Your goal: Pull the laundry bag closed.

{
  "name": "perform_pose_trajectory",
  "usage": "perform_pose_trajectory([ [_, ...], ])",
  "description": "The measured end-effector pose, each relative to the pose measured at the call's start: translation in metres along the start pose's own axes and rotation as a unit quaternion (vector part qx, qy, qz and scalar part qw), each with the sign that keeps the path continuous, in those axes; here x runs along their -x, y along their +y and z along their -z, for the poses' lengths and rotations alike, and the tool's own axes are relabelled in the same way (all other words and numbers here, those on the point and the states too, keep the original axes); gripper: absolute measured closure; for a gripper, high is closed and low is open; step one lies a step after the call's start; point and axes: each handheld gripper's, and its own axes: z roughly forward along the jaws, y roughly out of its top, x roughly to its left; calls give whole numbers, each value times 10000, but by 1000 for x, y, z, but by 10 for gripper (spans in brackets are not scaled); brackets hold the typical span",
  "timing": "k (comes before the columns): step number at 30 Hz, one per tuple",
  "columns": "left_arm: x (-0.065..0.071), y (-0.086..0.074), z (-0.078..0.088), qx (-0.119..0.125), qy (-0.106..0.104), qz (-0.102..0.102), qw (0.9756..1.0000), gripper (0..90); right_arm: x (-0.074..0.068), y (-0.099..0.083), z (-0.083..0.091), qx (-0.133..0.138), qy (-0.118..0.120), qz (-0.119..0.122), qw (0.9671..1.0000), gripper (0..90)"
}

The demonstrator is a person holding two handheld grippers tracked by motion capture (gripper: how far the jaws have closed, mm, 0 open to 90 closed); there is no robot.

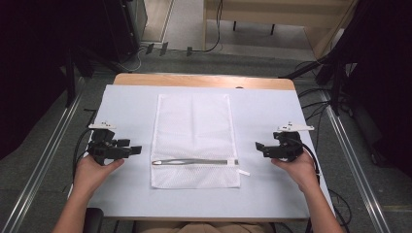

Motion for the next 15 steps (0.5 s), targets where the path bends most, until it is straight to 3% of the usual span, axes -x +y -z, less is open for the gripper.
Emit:
perform_pose_trajectory([
  [6,-2,0,1,38,-64,27,10000,312,1,0,0,-34,-3,15,10000,160],
  [12,-3,-1,1,57,-2,-5,10000,332,1,-1,-1,-67,-21,25,10000,189],
  [13,-3,-2,1,64,-6,-12,10000,381,1,-1,-1,-88,-62,14,9999,205],
  [15,-3,-2,1,74,-2,-41,10000,387,2,-1,-2,-107,-35,-14,9999,210],
])
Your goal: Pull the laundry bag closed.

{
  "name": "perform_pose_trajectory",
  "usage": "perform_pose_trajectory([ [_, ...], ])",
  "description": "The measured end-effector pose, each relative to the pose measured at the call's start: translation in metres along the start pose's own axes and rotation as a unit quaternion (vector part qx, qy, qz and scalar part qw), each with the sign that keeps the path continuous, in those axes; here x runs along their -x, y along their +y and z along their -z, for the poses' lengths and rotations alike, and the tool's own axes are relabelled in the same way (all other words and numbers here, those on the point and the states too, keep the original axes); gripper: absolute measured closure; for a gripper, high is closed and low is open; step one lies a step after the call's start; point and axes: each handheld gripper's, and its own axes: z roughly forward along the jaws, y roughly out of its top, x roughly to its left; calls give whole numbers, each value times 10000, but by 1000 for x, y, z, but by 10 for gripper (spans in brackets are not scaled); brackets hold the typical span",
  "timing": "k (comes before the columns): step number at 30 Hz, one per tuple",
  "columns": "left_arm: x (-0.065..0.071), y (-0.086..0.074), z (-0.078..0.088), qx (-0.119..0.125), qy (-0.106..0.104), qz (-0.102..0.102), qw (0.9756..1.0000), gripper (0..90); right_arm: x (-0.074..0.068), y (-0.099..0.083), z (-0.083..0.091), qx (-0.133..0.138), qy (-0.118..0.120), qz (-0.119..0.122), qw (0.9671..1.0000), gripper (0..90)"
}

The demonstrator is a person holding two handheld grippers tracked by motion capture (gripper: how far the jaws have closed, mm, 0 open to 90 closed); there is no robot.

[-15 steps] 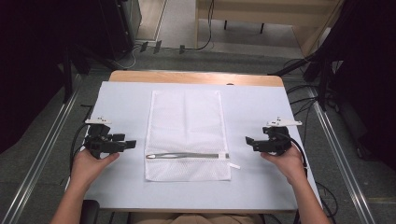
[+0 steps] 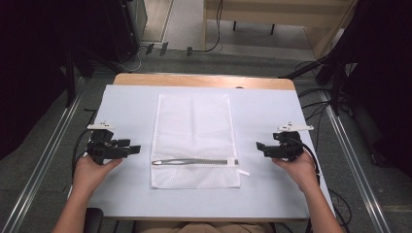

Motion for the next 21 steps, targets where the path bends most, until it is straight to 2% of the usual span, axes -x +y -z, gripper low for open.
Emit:
perform_pose_trajectory([
  [6,2,-1,0,52,-85,-37,9999,459,-1,-1,-1,-63,27,39,10000,235],
  [9,4,-2,0,117,-229,-194,9995,498,-2,-1,0,-49,23,58,10000,262],
  [13,5,-1,-1,51,-293,-126,9995,516,-1,-1,1,-59,-11,61,10000,293],
  [21,4,-1,-1,-10,-247,-76,9997,521,-2,-1,1,-137,11,74,9999,310],
])
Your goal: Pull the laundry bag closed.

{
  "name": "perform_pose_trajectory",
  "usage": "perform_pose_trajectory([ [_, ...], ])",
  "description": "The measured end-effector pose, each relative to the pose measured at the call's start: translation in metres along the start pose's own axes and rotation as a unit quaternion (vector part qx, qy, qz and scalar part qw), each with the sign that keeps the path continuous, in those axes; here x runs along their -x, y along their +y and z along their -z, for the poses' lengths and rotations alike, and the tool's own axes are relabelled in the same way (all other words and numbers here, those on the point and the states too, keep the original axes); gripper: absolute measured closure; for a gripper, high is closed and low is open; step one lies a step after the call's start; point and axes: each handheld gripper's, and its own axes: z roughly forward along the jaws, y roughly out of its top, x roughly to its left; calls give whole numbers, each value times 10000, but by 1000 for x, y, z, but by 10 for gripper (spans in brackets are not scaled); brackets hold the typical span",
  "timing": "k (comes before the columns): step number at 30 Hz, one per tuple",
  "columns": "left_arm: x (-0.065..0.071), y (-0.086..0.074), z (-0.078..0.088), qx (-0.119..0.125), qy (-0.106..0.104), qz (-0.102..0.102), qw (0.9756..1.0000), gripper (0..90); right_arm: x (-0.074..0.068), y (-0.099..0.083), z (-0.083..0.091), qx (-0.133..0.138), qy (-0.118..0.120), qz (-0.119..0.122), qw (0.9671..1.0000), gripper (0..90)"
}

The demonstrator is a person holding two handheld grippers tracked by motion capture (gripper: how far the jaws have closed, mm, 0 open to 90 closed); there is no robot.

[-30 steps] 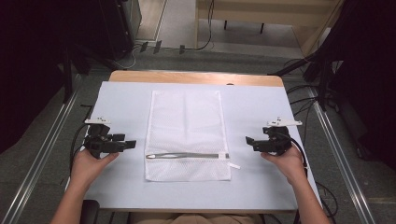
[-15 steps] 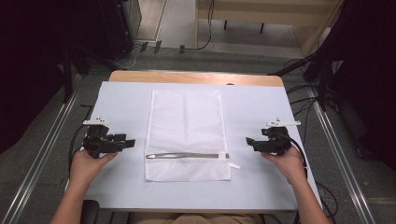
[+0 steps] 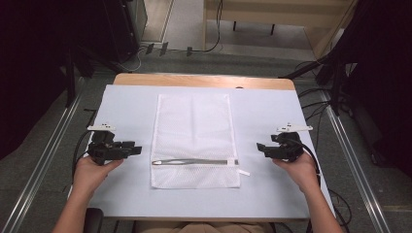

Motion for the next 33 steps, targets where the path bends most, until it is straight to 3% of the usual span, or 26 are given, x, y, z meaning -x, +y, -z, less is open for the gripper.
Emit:
perform_pose_trajectory([
  [8,-2,0,0,-43,172,68,9998,482,1,0,0,-52,63,-28,10000,339],
  [20,-2,-3,-2,-53,126,75,9999,445,-4,1,1,-125,136,68,9998,386],
  [24,-2,-3,-3,-84,96,58,9999,441,-9,3,2,-201,240,164,9994,412],
  [29,-2,-3,-1,-52,76,40,10000,441,-20,6,4,-223,338,604,9974,469],
  [33,-2,-2,-1,-45,77,88,9999,436,-28,8,5,-110,509,766,9957,495],
])
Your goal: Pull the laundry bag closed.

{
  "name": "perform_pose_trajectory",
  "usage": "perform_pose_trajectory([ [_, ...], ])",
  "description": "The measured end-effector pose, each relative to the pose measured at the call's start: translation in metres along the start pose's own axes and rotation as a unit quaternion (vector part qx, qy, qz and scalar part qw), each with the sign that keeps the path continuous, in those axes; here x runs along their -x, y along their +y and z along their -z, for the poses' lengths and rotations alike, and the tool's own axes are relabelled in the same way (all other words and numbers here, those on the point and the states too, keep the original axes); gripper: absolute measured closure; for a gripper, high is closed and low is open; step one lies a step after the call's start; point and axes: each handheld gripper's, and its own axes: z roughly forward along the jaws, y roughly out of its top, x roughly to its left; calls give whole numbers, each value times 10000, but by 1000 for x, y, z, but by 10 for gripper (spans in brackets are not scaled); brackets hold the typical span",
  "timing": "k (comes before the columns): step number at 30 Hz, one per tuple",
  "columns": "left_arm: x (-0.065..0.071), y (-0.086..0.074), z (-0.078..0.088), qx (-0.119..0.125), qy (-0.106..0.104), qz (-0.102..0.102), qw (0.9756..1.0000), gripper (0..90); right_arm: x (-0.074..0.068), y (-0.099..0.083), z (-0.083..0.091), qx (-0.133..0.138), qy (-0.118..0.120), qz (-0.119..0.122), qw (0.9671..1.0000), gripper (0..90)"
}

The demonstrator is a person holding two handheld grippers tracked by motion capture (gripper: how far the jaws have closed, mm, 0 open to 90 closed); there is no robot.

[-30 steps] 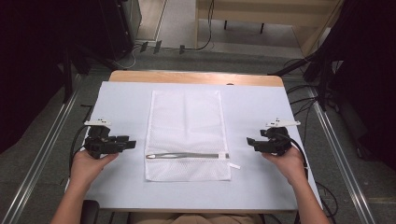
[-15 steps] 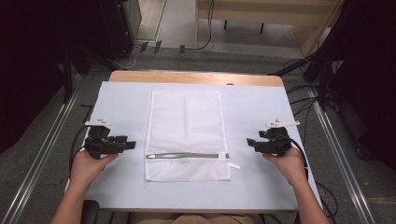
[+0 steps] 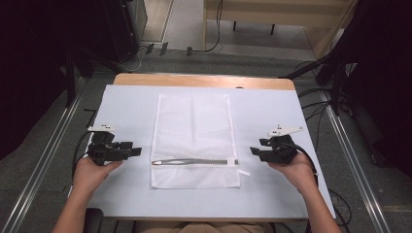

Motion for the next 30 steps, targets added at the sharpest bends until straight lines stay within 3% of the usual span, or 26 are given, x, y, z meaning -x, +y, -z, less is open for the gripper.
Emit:
perform_pose_trajectory([
  [2,0,0,0,11,-4,13,10000,436,-4,2,0,38,62,110,9999,496],
  [10,1,0,-3,-51,6,-86,9999,433,-11,15,-1,-75,377,-128,9992,553],
  [15,1,0,-3,-50,1,-87,9999,432,-21,19,-6,-134,392,45,9991,579],
  [30,3,0,-4,-107,-2,-139,9998,432,-45,34,-15,-43,743,356,9966,630],
])
